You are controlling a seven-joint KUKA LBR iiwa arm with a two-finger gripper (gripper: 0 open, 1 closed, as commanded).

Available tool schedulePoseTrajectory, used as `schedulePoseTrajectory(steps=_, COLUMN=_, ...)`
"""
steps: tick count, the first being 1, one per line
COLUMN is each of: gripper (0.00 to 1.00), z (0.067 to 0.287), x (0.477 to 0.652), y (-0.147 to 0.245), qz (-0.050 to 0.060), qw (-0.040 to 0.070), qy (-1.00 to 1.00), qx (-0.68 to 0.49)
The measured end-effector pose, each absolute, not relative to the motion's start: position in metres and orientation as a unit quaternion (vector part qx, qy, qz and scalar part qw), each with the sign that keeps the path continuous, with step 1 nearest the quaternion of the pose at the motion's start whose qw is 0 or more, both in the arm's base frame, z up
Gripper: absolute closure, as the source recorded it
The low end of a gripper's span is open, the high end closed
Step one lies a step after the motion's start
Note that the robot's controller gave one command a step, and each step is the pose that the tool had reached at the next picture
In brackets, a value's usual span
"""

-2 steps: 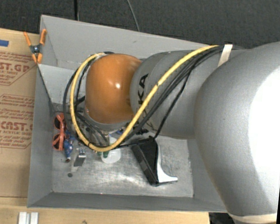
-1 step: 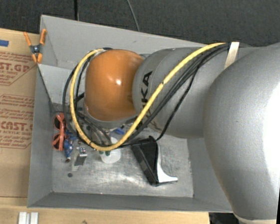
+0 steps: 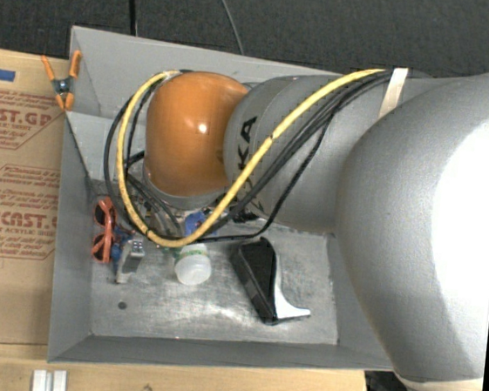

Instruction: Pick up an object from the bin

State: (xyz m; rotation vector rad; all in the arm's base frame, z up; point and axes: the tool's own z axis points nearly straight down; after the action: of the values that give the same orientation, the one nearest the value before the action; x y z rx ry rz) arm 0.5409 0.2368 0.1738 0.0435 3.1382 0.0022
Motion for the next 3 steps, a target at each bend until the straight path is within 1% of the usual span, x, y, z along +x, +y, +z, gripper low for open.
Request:
schedulePoseTrajectory(steps=1, gripper=0.00, z=0.132, x=0.557, y=0.232, qz=0.003, qw=0.004, qy=0.997, qx=0.078)
schedulePoseTrajectory(steps=2, gripper=0.00, z=0.076, x=0.557, y=0.226, qz=0.000, qw=0.000, qy=1.000, qx=0.021)
schedulePoseTrajectory(steps=3, gripper=0.00, z=0.106, x=0.525, y=0.236, qz=-0.001, qw=-0.002, qy=1.000, qx=-0.014)
